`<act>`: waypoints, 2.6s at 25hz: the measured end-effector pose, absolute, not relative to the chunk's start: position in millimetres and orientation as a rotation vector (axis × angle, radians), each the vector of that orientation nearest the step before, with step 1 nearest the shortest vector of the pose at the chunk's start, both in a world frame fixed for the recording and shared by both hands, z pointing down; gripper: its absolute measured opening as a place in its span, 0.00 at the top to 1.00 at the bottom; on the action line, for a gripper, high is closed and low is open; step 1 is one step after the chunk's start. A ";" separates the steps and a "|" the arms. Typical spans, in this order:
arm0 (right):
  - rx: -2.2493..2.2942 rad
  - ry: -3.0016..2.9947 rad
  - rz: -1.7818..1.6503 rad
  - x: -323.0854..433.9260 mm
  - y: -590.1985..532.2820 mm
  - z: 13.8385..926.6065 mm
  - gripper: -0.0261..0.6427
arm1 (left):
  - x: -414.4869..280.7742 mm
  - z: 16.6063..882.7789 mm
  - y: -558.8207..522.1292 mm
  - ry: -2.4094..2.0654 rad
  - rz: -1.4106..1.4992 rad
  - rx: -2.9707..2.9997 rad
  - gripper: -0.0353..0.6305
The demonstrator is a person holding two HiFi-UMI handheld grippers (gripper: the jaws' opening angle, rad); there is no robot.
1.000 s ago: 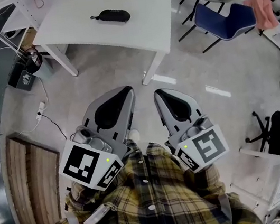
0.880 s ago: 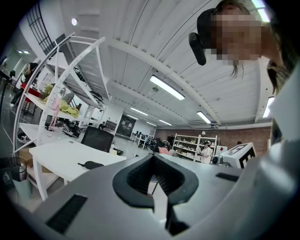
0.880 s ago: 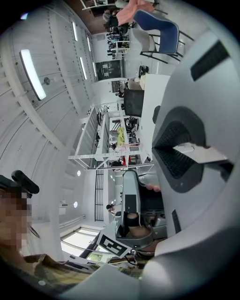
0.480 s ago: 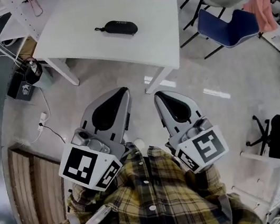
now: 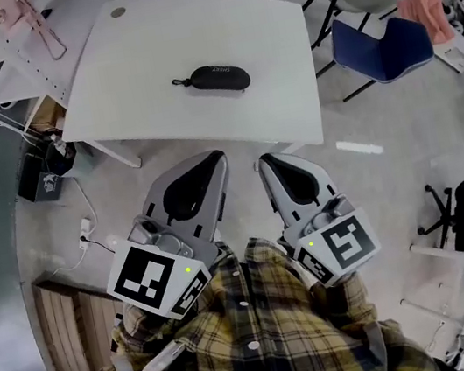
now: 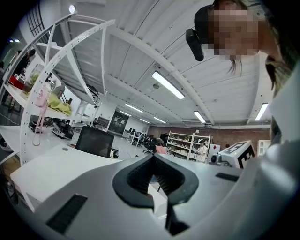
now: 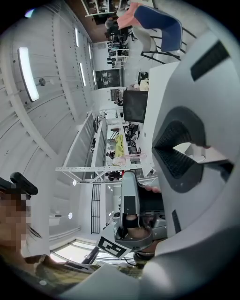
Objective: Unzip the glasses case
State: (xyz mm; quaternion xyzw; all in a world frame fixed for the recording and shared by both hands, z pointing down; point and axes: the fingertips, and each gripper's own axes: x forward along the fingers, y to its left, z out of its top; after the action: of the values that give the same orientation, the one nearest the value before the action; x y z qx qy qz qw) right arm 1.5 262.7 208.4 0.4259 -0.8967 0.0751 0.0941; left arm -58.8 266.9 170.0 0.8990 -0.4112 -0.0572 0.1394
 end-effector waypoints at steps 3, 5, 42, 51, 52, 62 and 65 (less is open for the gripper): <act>1.306 -2.632 0.253 -11.0 245.7 214.1 0.96 | -69.1 175.5 246.3 -1.140 -0.148 2.602 0.94; 1.323 -2.612 0.277 -15.3 237.7 218.0 0.96 | -72.2 179.7 235.6 -1.110 -0.140 2.599 0.94; 1.370 -2.562 0.368 69.1 -40.8 234.9 0.96 | -1.1 208.2 -34.9 -1.079 0.038 2.572 0.94; 1.435 -2.514 0.411 67.6 -46.7 245.7 0.96 | -3.8 222.8 -51.0 -0.987 0.132 2.612 0.94; 1.437 -2.502 0.430 68.8 -45.5 250.2 0.96 | -4.8 227.0 -52.9 -0.983 0.150 2.611 0.94; 1.440 -2.418 0.568 72.3 -39.5 297.7 0.96 | -4.4 283.4 -56.6 -0.885 0.370 2.617 0.94; 1.424 -2.399 0.593 71.2 -38.4 311.5 0.96 | -0.2 303.2 -55.5 -0.821 0.486 2.650 0.91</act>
State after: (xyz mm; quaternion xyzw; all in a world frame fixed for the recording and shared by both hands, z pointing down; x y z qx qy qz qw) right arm 71.2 -38.4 311.5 0.4939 -0.8324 0.2056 0.1443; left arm -0.2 -55.5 303.2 0.9285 -0.2876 0.1703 0.1618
